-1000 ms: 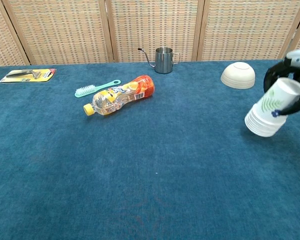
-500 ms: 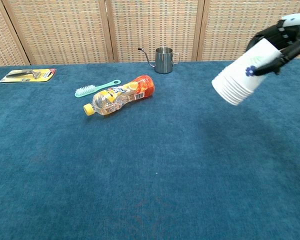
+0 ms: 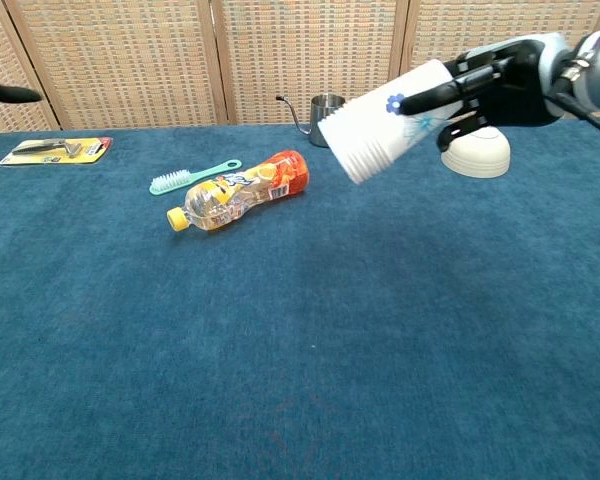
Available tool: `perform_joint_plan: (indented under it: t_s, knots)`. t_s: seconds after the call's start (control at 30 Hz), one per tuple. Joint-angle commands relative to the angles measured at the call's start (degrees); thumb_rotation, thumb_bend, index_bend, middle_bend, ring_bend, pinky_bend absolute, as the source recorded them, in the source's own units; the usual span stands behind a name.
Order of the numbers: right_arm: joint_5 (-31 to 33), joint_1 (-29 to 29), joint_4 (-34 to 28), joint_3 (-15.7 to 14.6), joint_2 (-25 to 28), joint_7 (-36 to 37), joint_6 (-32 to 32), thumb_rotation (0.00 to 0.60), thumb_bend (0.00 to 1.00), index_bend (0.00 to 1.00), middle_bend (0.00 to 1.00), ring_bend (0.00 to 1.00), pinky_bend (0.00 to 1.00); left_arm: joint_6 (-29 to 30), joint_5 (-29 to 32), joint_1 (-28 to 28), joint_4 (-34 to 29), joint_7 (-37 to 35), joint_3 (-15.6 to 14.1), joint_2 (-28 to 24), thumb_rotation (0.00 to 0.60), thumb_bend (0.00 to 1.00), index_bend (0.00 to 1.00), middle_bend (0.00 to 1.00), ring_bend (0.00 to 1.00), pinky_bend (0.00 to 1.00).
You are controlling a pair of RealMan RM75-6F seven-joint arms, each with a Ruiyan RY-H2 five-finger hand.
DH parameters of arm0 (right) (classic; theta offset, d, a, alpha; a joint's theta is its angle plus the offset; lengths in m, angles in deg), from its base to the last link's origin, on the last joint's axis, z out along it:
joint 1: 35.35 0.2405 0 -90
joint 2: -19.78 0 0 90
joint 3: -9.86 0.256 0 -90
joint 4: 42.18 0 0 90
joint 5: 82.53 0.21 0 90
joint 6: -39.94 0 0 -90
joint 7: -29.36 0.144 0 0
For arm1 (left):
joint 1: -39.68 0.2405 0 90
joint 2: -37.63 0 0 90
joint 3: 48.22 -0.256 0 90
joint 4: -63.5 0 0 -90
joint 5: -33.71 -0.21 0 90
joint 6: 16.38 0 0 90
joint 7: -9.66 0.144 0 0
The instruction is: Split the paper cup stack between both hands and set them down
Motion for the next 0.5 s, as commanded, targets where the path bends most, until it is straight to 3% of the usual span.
perform_joint_plan:
  t_s: [0.03,0.13,0.23,0.5]
  knots:
    - [2.38,0.18,0.37,1.61,-1.40,2.30,1.35,0.600,0.47,0.56,0.56,0.44,0.64,-1.04,-1.11,-2.70,1.27,-0.55,-0.09,2.31,0.600,0.14,0.13,0.00,0.11,0.11]
    - [4.52,-0.01,0.35,2.31,-2.24,3.26,1.52,0.600,0.47,0.56,0.56,0.44,0.64,-1.36,-2.01,-4.65,2.64,-0.45,-0.60,4.58,0.600,0.14,0.18,0.00,0.11,0.11]
    - [7.45,-0.54,-0.49,3.98,-2.77,5.94,2.91,0.600,0.47,0.56,0.56,0.44,0.64,0.71,-3.67,-7.45,5.50,-1.94,-0.50,10.47,0.600,0.15,0.23,0.00,0.11,0.11]
    - [8.90,-0.51,-0.07,5.19,-2.94,5.79,4.63,0.600,0.48,0.56,0.56,0.44,0.64,1.99,-3.52,-11.21,11.27,-4.49,0.10,17.19,0.600,0.24,0.32,0.02,0.11,0.10]
